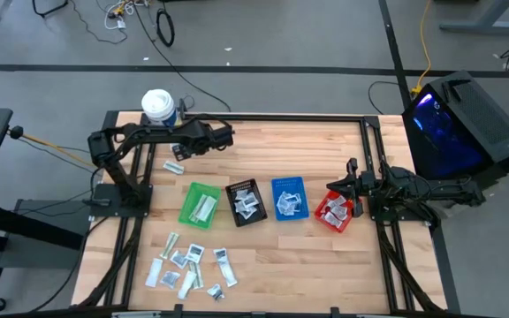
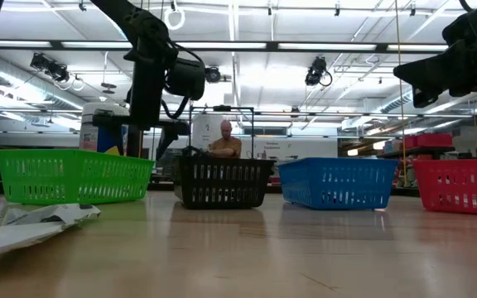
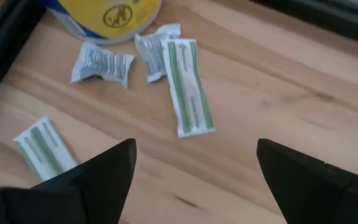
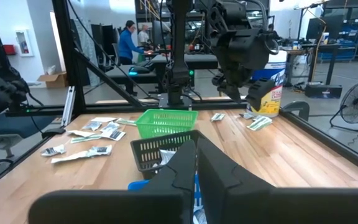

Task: Pick & Place First Aid Supplies
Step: Put the bandage into the green basket

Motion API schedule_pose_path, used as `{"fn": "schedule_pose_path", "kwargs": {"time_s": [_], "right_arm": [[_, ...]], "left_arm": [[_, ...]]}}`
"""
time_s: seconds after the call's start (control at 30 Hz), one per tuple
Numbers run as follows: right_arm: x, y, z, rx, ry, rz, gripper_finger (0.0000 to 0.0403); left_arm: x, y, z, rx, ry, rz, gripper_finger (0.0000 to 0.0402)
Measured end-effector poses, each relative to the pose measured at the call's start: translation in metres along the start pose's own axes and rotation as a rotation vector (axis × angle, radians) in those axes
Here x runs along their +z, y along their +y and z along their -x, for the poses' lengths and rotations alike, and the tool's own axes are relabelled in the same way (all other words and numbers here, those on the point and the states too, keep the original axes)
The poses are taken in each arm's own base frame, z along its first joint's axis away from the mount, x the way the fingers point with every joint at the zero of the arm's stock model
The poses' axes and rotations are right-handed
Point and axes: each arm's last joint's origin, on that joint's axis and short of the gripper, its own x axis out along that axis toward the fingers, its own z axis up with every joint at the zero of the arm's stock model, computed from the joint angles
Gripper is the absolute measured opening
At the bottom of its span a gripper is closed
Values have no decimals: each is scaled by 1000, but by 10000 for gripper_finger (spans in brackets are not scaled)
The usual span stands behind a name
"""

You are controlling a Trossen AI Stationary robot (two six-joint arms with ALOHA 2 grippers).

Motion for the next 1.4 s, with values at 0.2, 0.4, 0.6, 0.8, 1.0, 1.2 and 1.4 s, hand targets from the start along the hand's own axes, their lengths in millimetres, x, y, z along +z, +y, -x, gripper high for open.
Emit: {"fn": "schedule_pose_path", "kwargs": {"time_s": [0.2, 0.4, 0.6, 0.8, 1.0, 1.2, 1.4], "right_arm": [[0, 0, 0, 0, 0, 0, 23], [0, 0, 0, 0, 0, 0, 23], [0, 0, 0, 0, 0, 0, 23], [0, 0, 0, 0, 0, 0, 23], [0, 0, 0, 0, 0, 0, 23], [0, 0, 0, 0, 0, 0, 23], [0, 0, 0, 0, 0, 0, 23]], "left_arm": [[10, 0, -6, 13, -26, 14, 342], [13, -1, -20, -5, 52, 6, 342], [15, 5, -32, 4, 115, 29, 342], [25, 5, -40, -11, 131, 69, 342], [34, 1, -45, -55, 149, 80, 342], [38, 2, -50, -49, 161, 90, 342], [30, 0, -64, -7, 193, 68, 342]]}}
